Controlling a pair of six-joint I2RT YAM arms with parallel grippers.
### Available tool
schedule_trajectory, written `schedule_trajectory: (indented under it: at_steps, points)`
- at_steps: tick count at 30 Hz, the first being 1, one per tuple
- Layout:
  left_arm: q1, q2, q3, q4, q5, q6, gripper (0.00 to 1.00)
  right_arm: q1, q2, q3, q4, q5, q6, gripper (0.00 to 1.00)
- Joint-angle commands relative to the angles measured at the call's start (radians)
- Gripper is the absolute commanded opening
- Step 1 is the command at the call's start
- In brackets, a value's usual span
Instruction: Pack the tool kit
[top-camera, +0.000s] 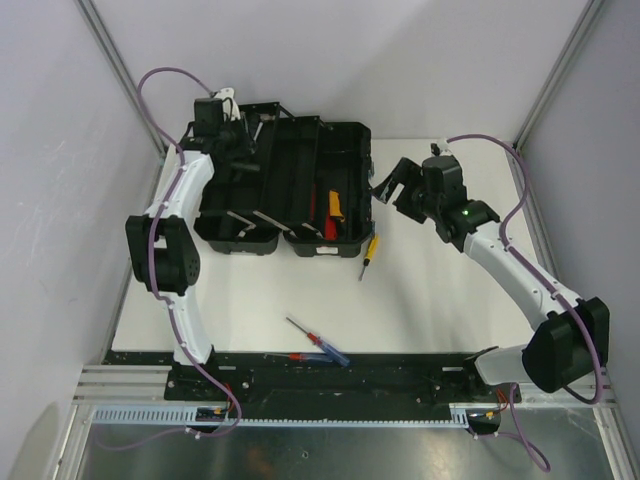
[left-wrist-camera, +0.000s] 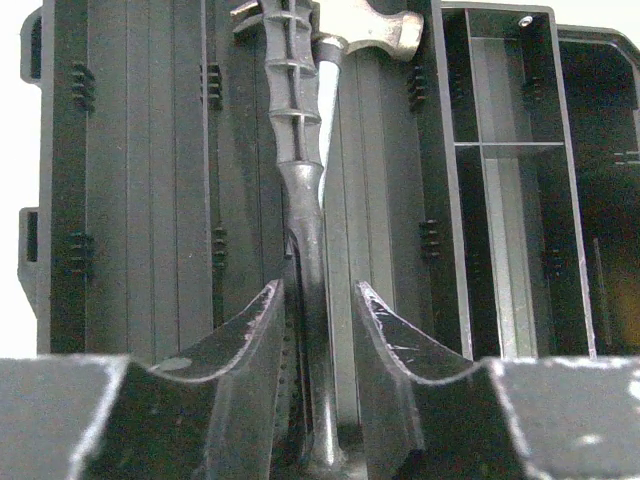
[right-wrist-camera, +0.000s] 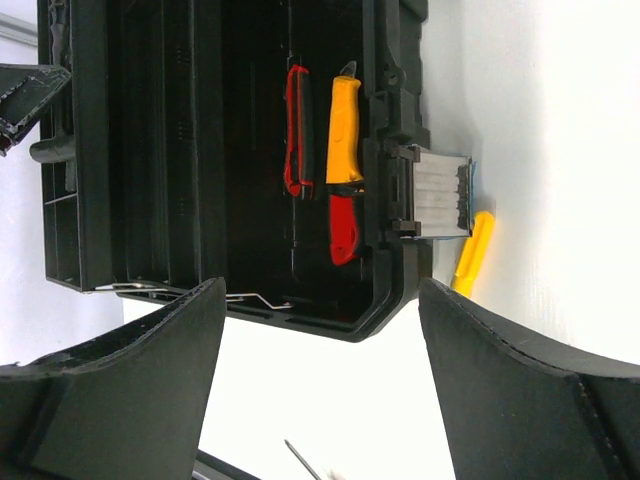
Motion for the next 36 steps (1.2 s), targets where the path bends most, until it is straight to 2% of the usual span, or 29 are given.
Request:
schedule_trajectory:
  at_steps: [1,7,12,23,27,32,36]
  points:
    - [-0.014,-0.014,-0.047,-0.008,0.057,-0.061,0.4,-0.004,0.011,0.022,0.011,-0.001,-0.006,0.81]
    - [-0.037,-0.061,-0.098,-0.007,0.046,-0.092,0.58,-0.004,0.02,0.022,0.016,-0.007,-0.004,0.81]
    - [-0.051,-0.08,-0.104,-0.007,0.044,-0.067,0.68,-0.004,0.025,0.022,0.017,-0.013,-0.002,0.81]
    - [-0.052,-0.157,-0.056,-0.009,-0.212,-0.04,0.91,-0.002,0.023,0.021,0.021,-0.039,-0.055,0.85]
    - [-0.052,-0.18,-0.03,-0.007,-0.247,-0.051,0.92,0.001,0.02,0.022,0.016,-0.038,-0.099,0.88]
    - [-0.051,-0.195,-0.033,-0.009,-0.203,-0.077,0.8,0.012,0.03,0.021,0.015,-0.073,-0.152,0.82]
    - [-0.051,-0.221,-0.06,-0.008,-0.181,-0.097,0.73,0.076,0.058,0.021,0.044,-0.202,-0.331,0.8]
